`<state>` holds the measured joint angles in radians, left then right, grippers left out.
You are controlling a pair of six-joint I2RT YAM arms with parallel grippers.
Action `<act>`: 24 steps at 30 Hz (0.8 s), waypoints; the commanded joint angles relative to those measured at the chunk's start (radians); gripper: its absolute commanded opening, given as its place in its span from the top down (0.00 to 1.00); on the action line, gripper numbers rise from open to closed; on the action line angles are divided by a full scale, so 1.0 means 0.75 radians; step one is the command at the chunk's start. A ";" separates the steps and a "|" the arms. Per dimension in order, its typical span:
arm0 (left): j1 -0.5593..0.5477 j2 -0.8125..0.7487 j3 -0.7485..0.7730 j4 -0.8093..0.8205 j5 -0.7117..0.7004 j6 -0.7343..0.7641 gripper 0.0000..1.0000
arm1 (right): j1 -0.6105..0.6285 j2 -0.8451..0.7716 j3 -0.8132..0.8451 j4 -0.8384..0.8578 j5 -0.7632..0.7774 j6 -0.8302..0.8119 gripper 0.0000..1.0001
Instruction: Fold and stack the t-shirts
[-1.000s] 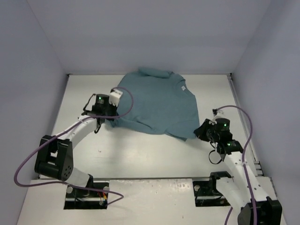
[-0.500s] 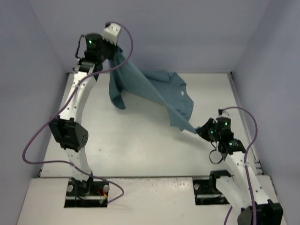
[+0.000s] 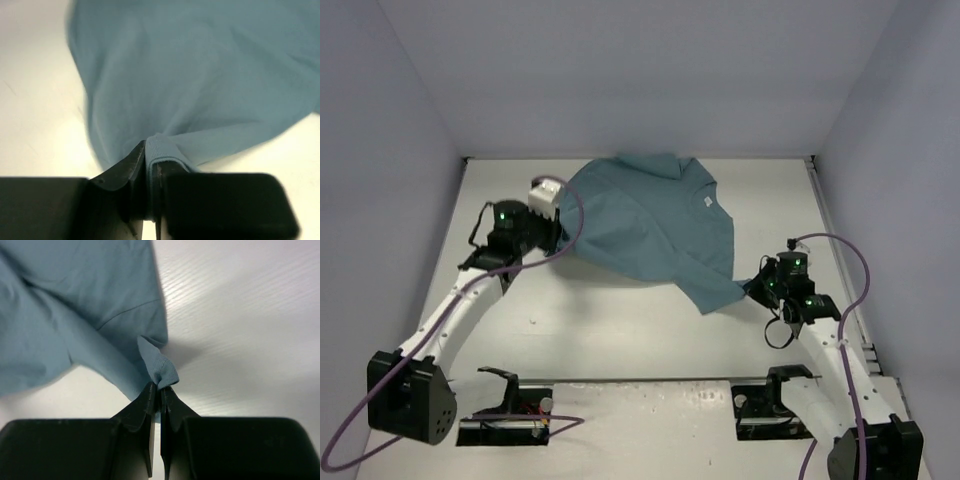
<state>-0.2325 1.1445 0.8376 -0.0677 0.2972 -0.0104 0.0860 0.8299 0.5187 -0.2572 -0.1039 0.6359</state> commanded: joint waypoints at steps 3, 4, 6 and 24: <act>-0.179 -0.429 -0.328 -0.010 -0.087 -0.507 0.85 | -0.022 0.084 0.282 -0.100 0.379 -0.073 1.00; -0.199 -0.456 -0.365 -0.027 -0.077 -0.565 0.83 | -0.037 0.111 0.300 -0.117 0.412 -0.085 1.00; -0.244 -0.483 -0.434 -0.031 -0.069 -0.732 0.69 | -0.071 0.149 0.325 -0.142 0.459 -0.099 1.00; 0.053 0.016 0.131 -0.446 -0.455 -0.688 0.18 | 0.010 0.587 0.778 -0.064 0.037 -0.535 0.41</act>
<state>-0.3274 0.9736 0.9008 -0.4026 -0.0221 -0.5338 0.0629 1.1430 1.0295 -0.3739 0.1068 0.3586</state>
